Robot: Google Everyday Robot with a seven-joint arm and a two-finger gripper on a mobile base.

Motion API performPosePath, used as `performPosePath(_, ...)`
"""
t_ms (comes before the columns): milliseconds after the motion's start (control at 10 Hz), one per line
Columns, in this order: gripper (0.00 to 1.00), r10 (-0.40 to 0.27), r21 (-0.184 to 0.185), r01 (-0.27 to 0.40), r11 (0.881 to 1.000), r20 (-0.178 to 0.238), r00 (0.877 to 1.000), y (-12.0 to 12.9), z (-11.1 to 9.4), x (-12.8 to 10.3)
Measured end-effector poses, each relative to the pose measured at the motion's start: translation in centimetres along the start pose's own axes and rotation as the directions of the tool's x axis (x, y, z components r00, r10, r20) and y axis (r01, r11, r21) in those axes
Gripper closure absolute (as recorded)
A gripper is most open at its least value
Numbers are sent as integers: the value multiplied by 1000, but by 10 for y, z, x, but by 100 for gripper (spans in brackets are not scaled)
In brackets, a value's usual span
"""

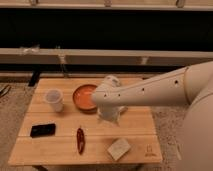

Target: Place the white sponge in the ceramic bowl

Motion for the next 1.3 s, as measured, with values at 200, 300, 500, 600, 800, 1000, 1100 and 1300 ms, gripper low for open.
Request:
performPosePath(200, 35, 41, -11, -41, 999, -25, 999, -18, 15, 4)
performPosePath(300, 35, 60, -16, -60, 998, -40, 997, -28, 24, 6)
performPosePath(500, 35, 88, -26, -90, 996, -67, 994, -46, 44, 9)
performPosePath(600, 35, 104, -30, -107, 994, -84, 991, -56, 56, 12)
performPosePath(800, 35, 133, -33, -137, 990, -114, 985, -74, 76, 17)
performPosePath(1000, 35, 166, -34, -173, 984, -153, 974, -96, 100, 24)
performPosePath(1100, 35, 182, -35, -191, 981, -174, 968, -107, 115, 29)
performPosePath(1300, 35, 200, -35, -211, 977, -200, 959, -118, 128, 34)
